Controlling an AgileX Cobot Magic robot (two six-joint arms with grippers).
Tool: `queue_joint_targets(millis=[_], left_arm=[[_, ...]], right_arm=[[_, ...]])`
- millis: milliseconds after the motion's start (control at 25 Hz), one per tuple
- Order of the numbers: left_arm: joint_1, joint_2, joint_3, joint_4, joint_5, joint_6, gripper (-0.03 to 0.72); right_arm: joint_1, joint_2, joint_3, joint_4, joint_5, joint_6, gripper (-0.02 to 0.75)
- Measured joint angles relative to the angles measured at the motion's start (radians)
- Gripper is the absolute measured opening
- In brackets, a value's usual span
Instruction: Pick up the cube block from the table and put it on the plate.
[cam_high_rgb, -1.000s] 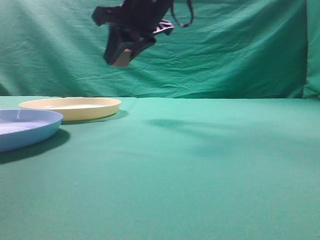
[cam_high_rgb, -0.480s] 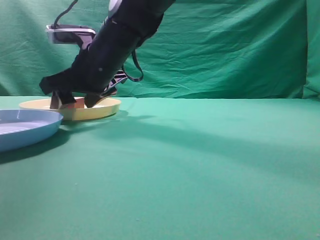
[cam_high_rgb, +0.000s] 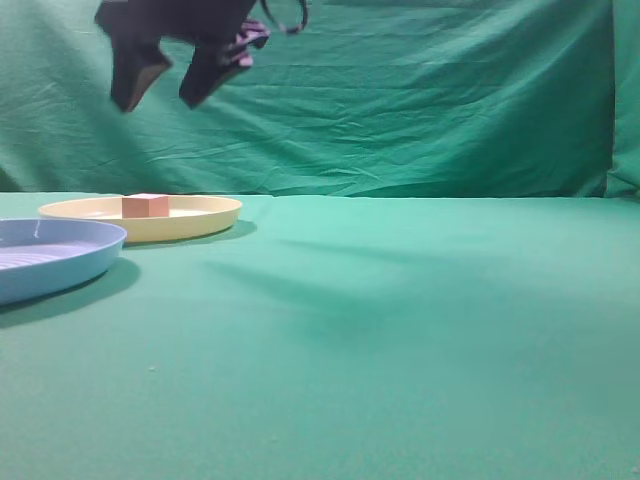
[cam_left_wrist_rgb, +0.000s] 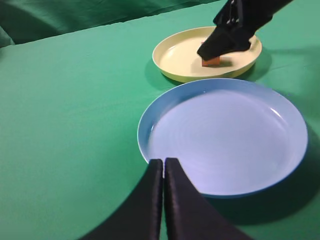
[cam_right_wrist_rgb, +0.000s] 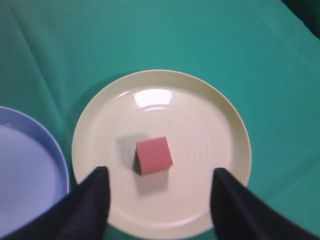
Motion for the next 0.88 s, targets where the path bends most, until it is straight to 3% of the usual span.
queue_joint_targets(millis=[160,280,440,600,880], left_arm=[[0.0,0.0,0.0,0.0,0.0,0.0,0.0],[0.0,0.0,0.0,0.0,0.0,0.0,0.0],[0.0,0.0,0.0,0.0,0.0,0.0,0.0],[0.0,0.0,0.0,0.0,0.0,0.0,0.0],[0.0,0.0,0.0,0.0,0.0,0.0,0.0]], right_arm=[[-0.033,-0.151,0.0,-0.064,0.23,0.149,0.157],[-0.065,-0.245,0.0,-0.084,0.378,0.277,0.0],[-0.088,-0.337,-0.002,-0.128,0.525,0.357,0.0],[-0.09,-0.414,0.013,-0.155,0.548,0.386,0.0],[-0.09,-0.666,0.31,-0.139,0.482,0.392,0.0]])
